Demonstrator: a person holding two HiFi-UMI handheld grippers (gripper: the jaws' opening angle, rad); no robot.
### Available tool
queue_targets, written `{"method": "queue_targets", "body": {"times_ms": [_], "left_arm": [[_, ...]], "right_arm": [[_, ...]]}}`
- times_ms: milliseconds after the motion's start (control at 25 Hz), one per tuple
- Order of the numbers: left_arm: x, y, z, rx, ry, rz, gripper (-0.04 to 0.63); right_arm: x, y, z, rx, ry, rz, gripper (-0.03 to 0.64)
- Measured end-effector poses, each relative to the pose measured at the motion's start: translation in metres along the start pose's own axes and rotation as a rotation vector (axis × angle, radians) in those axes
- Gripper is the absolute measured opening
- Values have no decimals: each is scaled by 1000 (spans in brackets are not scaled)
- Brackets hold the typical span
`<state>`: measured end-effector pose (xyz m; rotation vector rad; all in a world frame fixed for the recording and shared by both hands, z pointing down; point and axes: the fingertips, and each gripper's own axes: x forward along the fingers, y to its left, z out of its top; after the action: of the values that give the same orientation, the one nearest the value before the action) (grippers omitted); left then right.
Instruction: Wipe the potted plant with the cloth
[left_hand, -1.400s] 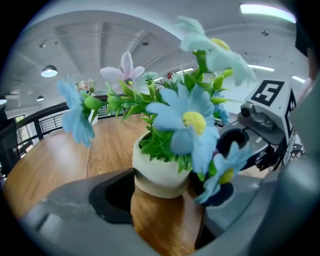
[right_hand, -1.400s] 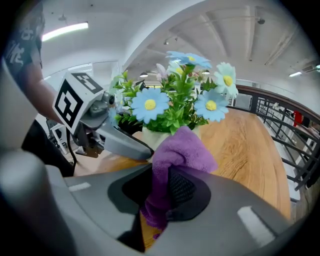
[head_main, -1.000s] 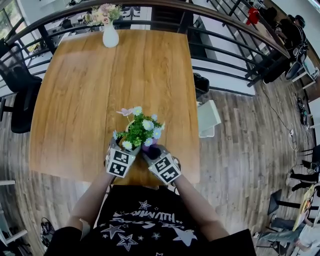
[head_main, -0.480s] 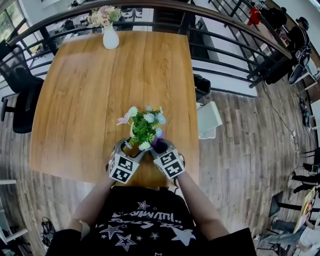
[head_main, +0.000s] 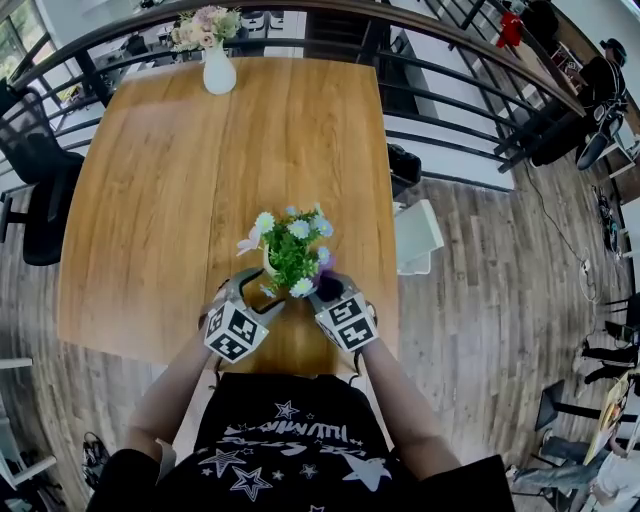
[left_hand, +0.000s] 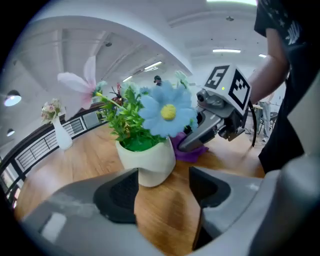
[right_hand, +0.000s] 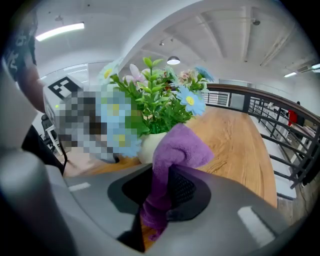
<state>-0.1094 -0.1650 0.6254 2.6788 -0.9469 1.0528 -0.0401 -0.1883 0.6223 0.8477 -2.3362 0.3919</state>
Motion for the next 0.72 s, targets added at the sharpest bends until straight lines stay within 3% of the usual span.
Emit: {"method": "queue_targets", "body": {"times_ms": [120, 240, 360, 520, 720], "left_arm": [[-7, 23, 8, 28, -61, -24, 330], [-8, 34, 17, 57, -101, -130, 409], [-3, 34, 20, 159, -92, -255, 493], [3, 46, 30, 195, -120, -341, 570], [21, 59, 27, 292, -66, -390, 578]], "right_arm": [[0, 0, 0, 6, 3, -3, 80], [0, 1, 2, 5, 7, -5, 80], [0, 1, 3, 7, 14, -7, 80], [3, 0, 1, 5, 27, -7, 81], [4, -2, 2, 13, 29, -10, 81]]}}
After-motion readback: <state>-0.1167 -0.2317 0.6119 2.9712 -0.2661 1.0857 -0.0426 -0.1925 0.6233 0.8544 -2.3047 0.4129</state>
